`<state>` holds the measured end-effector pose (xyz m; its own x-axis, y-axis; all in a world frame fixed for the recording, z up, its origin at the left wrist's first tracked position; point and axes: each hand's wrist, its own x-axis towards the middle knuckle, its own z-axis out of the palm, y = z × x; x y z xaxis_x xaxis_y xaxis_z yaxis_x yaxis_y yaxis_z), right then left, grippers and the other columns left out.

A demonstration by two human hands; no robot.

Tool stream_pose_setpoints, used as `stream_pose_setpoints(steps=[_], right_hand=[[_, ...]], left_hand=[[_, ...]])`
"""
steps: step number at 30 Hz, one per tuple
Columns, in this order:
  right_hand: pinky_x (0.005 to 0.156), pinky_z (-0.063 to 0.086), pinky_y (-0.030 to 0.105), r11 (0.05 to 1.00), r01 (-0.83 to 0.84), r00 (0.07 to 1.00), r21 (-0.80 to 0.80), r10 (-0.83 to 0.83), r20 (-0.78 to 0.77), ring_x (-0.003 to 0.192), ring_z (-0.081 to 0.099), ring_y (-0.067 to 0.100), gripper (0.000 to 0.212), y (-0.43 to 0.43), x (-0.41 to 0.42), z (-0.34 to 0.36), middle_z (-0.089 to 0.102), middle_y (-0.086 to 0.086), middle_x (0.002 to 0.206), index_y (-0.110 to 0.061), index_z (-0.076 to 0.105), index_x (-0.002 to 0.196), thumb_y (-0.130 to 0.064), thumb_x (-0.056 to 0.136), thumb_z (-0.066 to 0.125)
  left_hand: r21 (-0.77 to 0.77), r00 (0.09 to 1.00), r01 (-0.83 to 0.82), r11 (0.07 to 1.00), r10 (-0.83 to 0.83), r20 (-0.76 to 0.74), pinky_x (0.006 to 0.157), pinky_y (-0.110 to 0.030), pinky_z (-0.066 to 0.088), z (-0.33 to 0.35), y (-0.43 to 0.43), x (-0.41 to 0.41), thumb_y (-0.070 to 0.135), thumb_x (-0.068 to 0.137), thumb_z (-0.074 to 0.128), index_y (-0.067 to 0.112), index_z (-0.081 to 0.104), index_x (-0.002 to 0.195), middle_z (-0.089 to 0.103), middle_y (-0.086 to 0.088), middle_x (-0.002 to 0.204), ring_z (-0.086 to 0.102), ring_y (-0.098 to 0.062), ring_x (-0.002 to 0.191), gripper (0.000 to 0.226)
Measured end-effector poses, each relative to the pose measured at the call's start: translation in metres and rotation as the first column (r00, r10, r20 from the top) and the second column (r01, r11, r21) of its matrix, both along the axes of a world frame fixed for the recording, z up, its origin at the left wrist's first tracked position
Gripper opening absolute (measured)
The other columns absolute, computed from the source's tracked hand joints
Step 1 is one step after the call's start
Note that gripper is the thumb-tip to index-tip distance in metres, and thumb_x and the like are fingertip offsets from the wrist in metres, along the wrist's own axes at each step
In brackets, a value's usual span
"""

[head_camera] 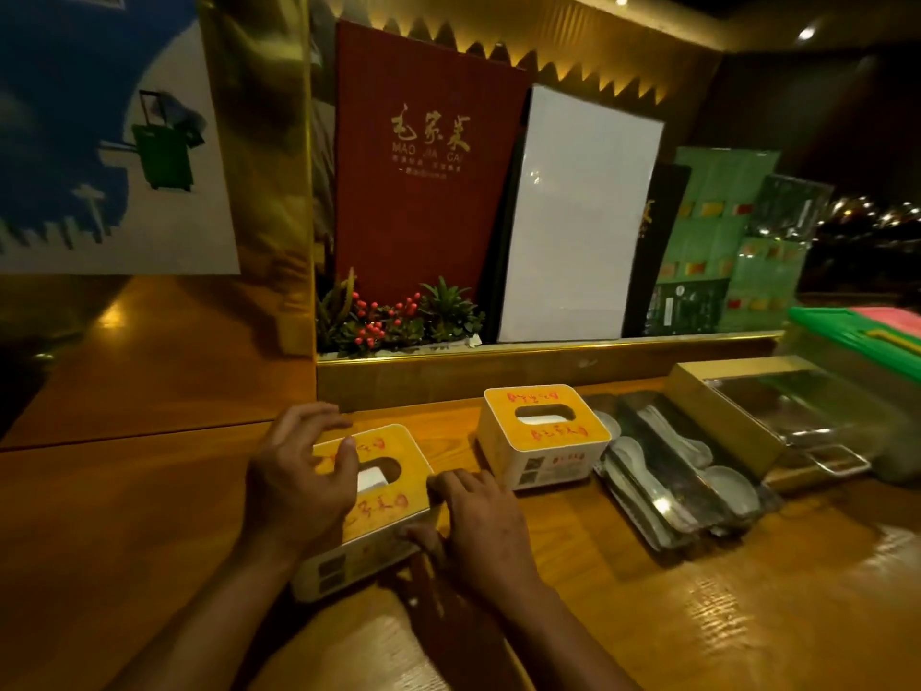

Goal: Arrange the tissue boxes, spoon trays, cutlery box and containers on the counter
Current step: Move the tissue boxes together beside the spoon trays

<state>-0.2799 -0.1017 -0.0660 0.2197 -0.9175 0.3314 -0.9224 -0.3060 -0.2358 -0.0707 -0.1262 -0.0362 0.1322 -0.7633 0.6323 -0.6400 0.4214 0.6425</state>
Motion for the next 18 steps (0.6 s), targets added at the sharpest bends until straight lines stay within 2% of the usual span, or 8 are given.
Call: stream_pose_setpoints(steps=[2, 4, 6, 9, 11, 13, 16, 18], right_hand=[[0.087, 0.043, 0.036, 0.999, 0.044, 0.999, -0.019, -0.044, 0.009, 0.104, 0.052, 0.013, 0.05, -0.004, -0.009, 0.0, 0.062, -0.012, 0.115, -0.034, 0.054, 0.113, -0.073, 0.082, 0.051], [0.087, 0.042, 0.035, 0.996, 0.093, 0.995, -0.019, -0.092, 0.026, 0.106, 0.05, 0.012, 0.048, -0.009, -0.018, 0.001, 0.062, -0.012, 0.116, -0.034, 0.056, 0.114, -0.07, 0.083, 0.055], [0.087, 0.042, 0.036, 0.991, 0.134, 0.991, -0.019, -0.133, 0.027, 0.107, 0.049, 0.014, 0.048, -0.016, -0.029, 0.001, 0.061, -0.011, 0.118, -0.033, 0.056, 0.113, -0.07, 0.082, 0.056], [0.085, 0.044, 0.037, 0.983, 0.174, 0.984, -0.064, -0.175, -0.016, 0.105, 0.046, 0.018, 0.049, -0.026, -0.041, 0.0, 0.055, -0.006, 0.117, -0.031, 0.058, 0.106, -0.072, 0.08, 0.054], [0.088, 0.044, 0.037, 0.972, 0.212, 0.976, -0.102, -0.217, -0.034, 0.11, 0.044, 0.019, 0.051, -0.031, -0.046, -0.002, 0.051, -0.003, 0.119, -0.03, 0.058, 0.103, -0.074, 0.078, 0.054], [0.095, 0.043, 0.037, 0.959, 0.248, 0.967, -0.136, -0.254, -0.028, 0.12, 0.04, 0.021, 0.051, -0.034, -0.05, -0.004, 0.049, 0.0, 0.128, -0.029, 0.058, 0.101, -0.075, 0.077, 0.054], [0.104, 0.039, 0.042, 0.957, 0.259, 0.965, -0.134, -0.262, -0.001, 0.134, 0.032, 0.024, 0.053, -0.04, -0.056, -0.008, 0.044, 0.003, 0.142, -0.029, 0.058, 0.104, -0.075, 0.078, 0.053], [0.106, 0.038, 0.043, 0.96, 0.256, 0.967, -0.117, -0.255, 0.022, 0.136, 0.032, 0.023, 0.054, -0.043, -0.06, -0.008, 0.045, 0.003, 0.143, -0.029, 0.057, 0.108, -0.074, 0.079, 0.053]], left_hand=[[-0.013, 1.0, -0.001, 1.0, 0.001, 0.009, 0.068, -0.02, 0.048, 0.001, -0.007, -0.008, 0.014, 0.085, 0.069, 0.012, 0.073, 0.099, 0.066, -0.005, 0.11, 0.063, -0.016, 0.095, 0.014], [0.032, 1.0, 0.01, 0.999, -0.011, 0.029, 0.068, -0.027, 0.054, -0.007, -0.015, -0.011, 0.02, 0.085, 0.068, 0.015, 0.072, 0.1, 0.064, -0.001, 0.111, 0.062, -0.016, 0.096, 0.017], [0.152, 0.998, 0.031, 0.988, -0.038, 0.043, 0.072, -0.034, 0.059, -0.018, -0.02, -0.014, 0.025, 0.084, 0.072, 0.02, 0.07, 0.108, 0.058, 0.001, 0.12, 0.06, -0.018, 0.105, 0.025], [0.299, 0.996, 0.053, 0.953, -0.071, 0.048, 0.083, -0.034, 0.056, -0.035, -0.023, -0.019, 0.034, 0.083, 0.076, 0.024, 0.062, 0.127, 0.046, -0.001, 0.14, 0.052, -0.015, 0.117, 0.048], [0.376, 0.998, 0.065, 0.924, -0.07, 0.001, 0.088, -0.04, 0.056, -0.045, -0.025, -0.023, 0.042, 0.083, 0.074, 0.027, 0.052, 0.138, 0.042, -0.002, 0.147, 0.05, -0.019, 0.124, 0.062], [0.466, 0.989, 0.127, 0.876, -0.078, -0.123, 0.086, -0.046, 0.059, -0.053, -0.026, -0.028, 0.049, 0.084, 0.07, 0.035, 0.039, 0.147, 0.046, -0.002, 0.147, 0.054, -0.025, 0.125, 0.072], [0.516, 0.945, 0.251, 0.819, -0.093, -0.313, 0.081, -0.041, 0.061, -0.052, -0.024, -0.042, 0.046, 0.089, 0.066, 0.045, 0.027, 0.151, 0.057, 0.001, 0.14, 0.063, -0.023, 0.116, 0.074], [0.487, 0.932, 0.281, 0.827, -0.115, -0.343, 0.078, -0.036, 0.061, -0.048, -0.022, -0.051, 0.041, 0.092, 0.064, 0.054, 0.024, 0.144, 0.061, 0.006, 0.132, 0.065, -0.019, 0.108, 0.067]])
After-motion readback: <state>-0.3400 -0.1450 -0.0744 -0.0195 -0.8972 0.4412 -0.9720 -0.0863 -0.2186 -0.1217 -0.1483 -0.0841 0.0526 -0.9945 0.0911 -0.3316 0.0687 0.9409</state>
